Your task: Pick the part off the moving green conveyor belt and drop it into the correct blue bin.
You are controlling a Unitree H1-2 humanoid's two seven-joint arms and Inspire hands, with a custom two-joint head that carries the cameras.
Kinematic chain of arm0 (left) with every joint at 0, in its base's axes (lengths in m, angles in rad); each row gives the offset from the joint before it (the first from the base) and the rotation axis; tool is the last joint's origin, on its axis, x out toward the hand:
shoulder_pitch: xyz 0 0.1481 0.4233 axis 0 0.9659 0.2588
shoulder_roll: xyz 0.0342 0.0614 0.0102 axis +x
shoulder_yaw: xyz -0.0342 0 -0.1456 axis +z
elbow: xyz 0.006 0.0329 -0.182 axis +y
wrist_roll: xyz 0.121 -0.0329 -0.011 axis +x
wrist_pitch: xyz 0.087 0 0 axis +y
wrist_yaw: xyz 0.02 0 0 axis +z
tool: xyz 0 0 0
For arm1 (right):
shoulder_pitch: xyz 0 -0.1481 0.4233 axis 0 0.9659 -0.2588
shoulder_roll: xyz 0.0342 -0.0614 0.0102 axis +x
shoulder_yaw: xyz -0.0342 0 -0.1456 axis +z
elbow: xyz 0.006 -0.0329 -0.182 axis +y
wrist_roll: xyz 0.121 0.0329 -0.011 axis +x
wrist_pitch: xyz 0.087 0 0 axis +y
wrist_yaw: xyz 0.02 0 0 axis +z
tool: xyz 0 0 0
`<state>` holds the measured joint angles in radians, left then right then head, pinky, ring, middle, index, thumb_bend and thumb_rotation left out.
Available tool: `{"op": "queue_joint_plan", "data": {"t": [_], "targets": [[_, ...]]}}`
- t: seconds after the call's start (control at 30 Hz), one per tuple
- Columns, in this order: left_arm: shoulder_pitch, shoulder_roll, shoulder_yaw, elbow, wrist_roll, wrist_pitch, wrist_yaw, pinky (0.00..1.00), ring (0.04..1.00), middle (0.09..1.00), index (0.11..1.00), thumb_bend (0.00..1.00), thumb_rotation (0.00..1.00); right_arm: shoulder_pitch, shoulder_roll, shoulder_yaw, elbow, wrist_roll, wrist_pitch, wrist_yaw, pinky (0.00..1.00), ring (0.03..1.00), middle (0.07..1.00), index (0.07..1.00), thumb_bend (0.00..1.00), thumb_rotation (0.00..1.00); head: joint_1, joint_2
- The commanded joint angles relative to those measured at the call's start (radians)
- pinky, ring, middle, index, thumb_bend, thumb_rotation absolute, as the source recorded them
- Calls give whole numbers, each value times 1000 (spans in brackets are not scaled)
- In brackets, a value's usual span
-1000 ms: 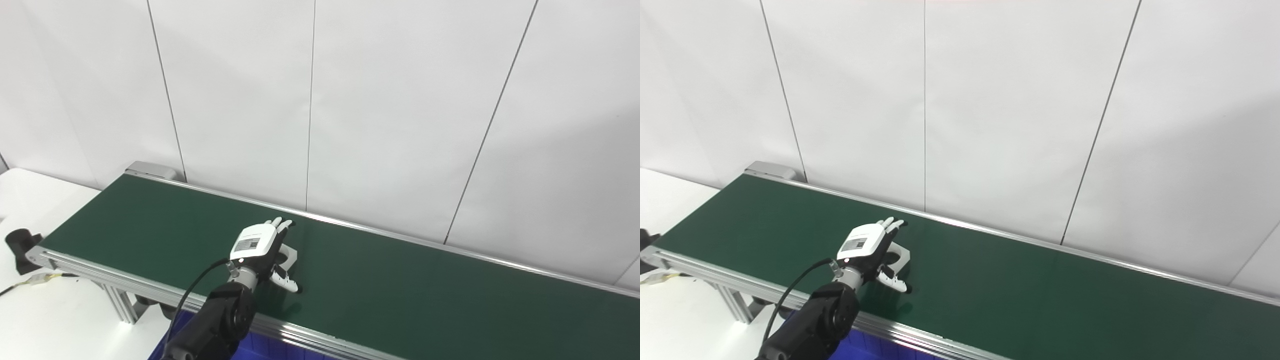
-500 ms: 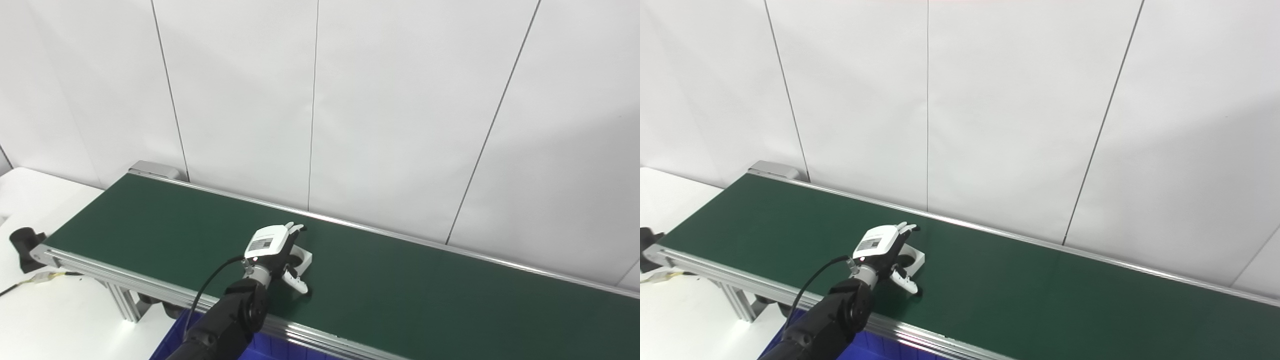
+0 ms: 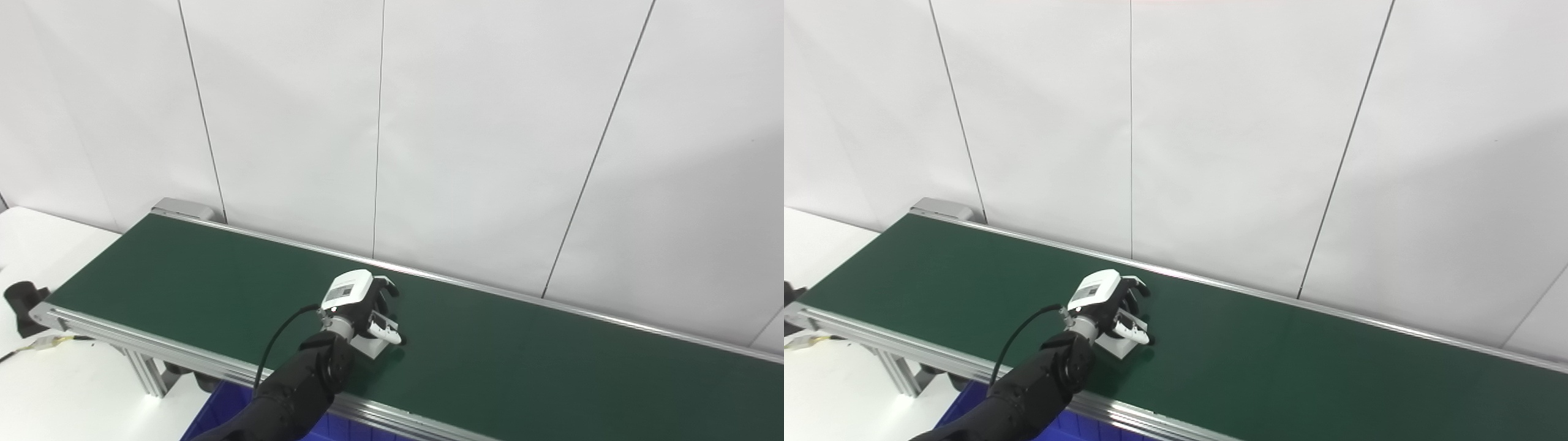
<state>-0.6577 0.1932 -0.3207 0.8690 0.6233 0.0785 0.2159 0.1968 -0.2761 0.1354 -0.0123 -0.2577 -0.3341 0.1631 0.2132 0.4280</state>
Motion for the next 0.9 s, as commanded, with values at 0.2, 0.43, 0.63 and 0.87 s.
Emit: {"op": "queue_joint_plan", "data": {"t": [0.2, 0.43, 0.63, 0.87], "targets": [[-27, 42, -41, -78, 8, 112, -142, 344, 402, 491, 512, 501, 0, -13, 7, -12, -22, 6, -22, -22, 768, 853, 859, 883, 1000, 324, -1, -3], [-6, 59, -40, -129, 3, 110, -140, 393, 430, 515, 492, 503, 0, -23, 4, -13, -4, 18, -27, -19, 732, 840, 862, 887, 1000, 308, 2, -7], [36, 78, -18, -248, 3, 100, -133, 293, 369, 476, 531, 496, 0, -28, 3, -15, 8, 12, -38, -25, 733, 831, 851, 886, 1000, 292, 2, -10], [93, 87, 36, -410, -17, 70, -116, 266, 364, 464, 533, 494, 0, -32, 2, -15, 16, 17, -35, -24, 744, 834, 852, 887, 1000, 274, 0, -11]]}}
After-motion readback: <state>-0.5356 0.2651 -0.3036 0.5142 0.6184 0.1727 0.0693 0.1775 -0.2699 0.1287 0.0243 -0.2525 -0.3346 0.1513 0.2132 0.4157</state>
